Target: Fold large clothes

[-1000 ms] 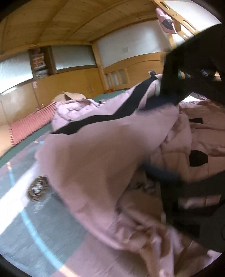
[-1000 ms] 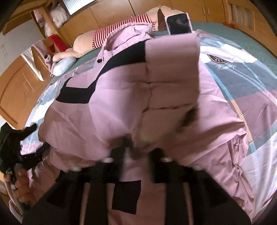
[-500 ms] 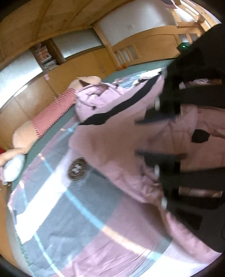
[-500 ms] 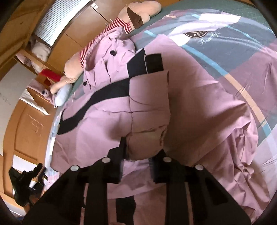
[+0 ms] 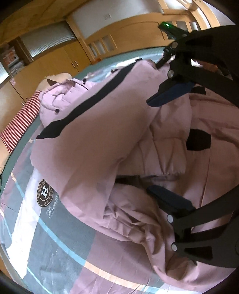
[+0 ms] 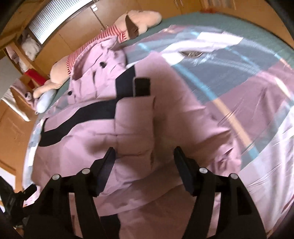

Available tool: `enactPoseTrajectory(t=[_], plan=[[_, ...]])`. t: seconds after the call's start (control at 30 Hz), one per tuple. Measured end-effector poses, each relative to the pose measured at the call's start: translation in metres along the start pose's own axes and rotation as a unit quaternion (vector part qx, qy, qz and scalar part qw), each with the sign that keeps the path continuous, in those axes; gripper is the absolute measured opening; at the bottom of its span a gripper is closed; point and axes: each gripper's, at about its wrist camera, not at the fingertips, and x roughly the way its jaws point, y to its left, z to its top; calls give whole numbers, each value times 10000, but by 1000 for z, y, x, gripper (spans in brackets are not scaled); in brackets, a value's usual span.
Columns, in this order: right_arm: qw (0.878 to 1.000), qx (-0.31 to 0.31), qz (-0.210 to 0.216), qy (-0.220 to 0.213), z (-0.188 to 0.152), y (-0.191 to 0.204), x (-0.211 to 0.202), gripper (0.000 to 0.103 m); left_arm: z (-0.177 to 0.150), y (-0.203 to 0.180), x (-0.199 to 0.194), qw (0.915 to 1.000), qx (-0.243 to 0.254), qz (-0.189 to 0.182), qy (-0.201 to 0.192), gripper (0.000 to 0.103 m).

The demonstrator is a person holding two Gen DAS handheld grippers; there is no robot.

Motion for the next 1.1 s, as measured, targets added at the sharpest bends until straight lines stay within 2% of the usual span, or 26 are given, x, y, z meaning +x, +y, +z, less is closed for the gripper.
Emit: enactPoseTrajectory(t=[0.07,0.1,0.13,0.23,0.4,0.5,0.6,0.67,0.73,0.8,0.83,0.87,0.93,0.97,1.07,1.1], plan=[[9999,-26,102,50,0,2,7,67,-2,-7,2,9997,161,169,19,89],[9992,-77,331,189,-2,5,15,65,-2,-10,3,9994,238,258,24,89],[9982,-161,519,269,-4,9,20,59,-4,-13,3,9988,326,352,22,89],[9961,-751,434,167,-11,30,19,50,-8,-19,6,9976,470,510,38,91],[9871,-1337,849,254,-23,57,17,47,-9,-22,7,9962,600,632,43,91],[9835,-1656,676,269,-28,68,17,47,-9,-22,9,9960,604,655,52,92],[9875,-1446,536,325,-20,58,15,49,-10,-22,10,9957,640,671,71,92],[9893,-1453,98,-78,-19,55,2,53,-10,-23,12,9953,660,702,79,93],[9844,-1642,-283,-574,-20,58,-11,53,-11,-26,14,9944,725,766,95,93],[9774,-1857,-401,-923,-22,64,-20,53,-12,-28,17,9929,828,849,134,94],[9752,-1965,-378,-950,-23,68,-20,53,-12,-29,20,9916,899,910,165,94],[9736,-2086,-342,-856,-25,72,-17,56,-13,-29,22,9910,939,941,187,95],[9747,-2228,-152,-62,-30,76,9,59,-14,-29,25,9897,999,1002,233,96],[9746,-2226,-179,192,-33,75,18,61,-14,-29,27,9891,1020,1028,257,96],[9774,-2069,-298,305,-36,66,31,75,-15,-28,30,9884,1046,1055,300,97],[9805,-1918,-209,381,-33,61,33,76,-14,-29,32,9883,1050,1062,305,97]])
